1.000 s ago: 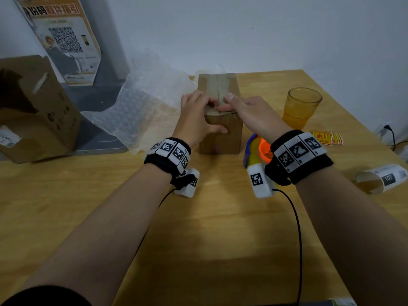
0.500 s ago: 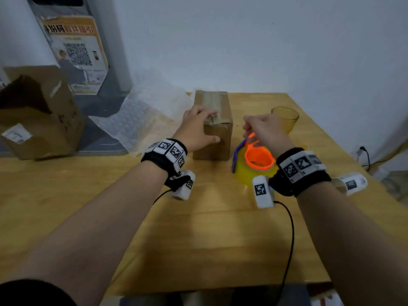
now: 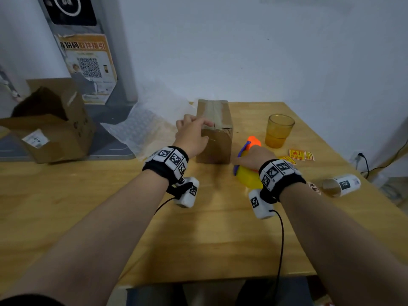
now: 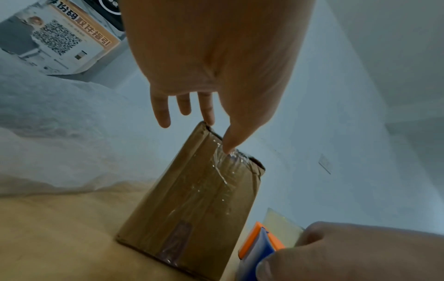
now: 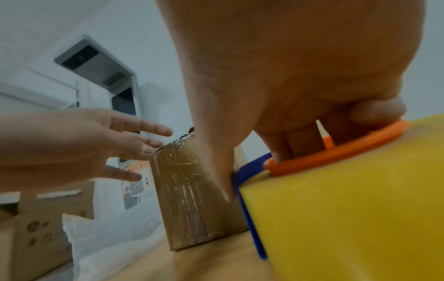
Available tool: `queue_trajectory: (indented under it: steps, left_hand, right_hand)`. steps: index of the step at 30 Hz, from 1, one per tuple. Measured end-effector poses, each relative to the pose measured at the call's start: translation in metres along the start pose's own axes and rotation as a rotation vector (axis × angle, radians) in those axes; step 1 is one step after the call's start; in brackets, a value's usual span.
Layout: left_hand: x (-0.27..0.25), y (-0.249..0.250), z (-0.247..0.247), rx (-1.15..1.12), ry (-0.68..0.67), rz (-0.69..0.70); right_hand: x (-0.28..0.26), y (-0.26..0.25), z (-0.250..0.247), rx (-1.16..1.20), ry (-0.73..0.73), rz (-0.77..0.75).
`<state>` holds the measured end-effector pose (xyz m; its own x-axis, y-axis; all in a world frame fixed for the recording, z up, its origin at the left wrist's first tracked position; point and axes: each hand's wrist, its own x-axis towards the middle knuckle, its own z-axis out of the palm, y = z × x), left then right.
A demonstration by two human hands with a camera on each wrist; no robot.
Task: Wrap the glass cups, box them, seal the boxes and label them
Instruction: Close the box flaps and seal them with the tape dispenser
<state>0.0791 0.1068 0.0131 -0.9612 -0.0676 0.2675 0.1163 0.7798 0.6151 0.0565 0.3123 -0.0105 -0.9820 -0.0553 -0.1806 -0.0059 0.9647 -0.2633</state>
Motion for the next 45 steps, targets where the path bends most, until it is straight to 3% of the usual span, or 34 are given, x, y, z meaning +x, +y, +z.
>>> queue_trajectory:
  steps: [6,11,14,18,21,25,28,33,45]
  left_hand:
    - [-0.01,0.008,-0.015,-0.091,0.041,-0.067]
    - [-0.011,0.023,-0.029,-0.26,0.005,-0.132]
    - [-0.009,0.038,-0.04,-0.439,0.007,-0.148]
    - [-0.002,0.057,-0.062,-0.617,0.037,-0.179]
    - [0.003,0.068,-0.085,-0.727,0.023,-0.214]
    - [0.009,0.071,-0.113,-0.793,-0.228,-0.308]
    - [0.014,0.067,-0.12,-0.769,-0.376,-0.311]
    - [0.017,0.063,-0.121,-0.772,-0.314,-0.248]
    - [0.028,0.043,-0.116,-0.744,-0.349,-0.295]
  right_hand:
    - [-0.013,0.015,-0.004,0.278,0.185,0.033]
    - [-0.033,0.031,-0.027,1.087,0.345,0.069]
    - [-0.04,0.028,-0.049,1.425,0.325,-0.01]
    - [-0.044,0.023,-0.072,1.672,0.163,-0.165]
    - [-0.052,0.019,-0.078,1.755,0.07,-0.278]
    - [-0.063,0.015,-0.079,1.682,-0.181,-0.515]
    - [-0.06,0.009,-0.08,1.612,-0.288,-0.624]
    - [-0.048,0.0,-0.077,1.604,-0.356,-0.68]
    - [-0.012,-0.004,-0.061,1.576,-0.338,-0.65]
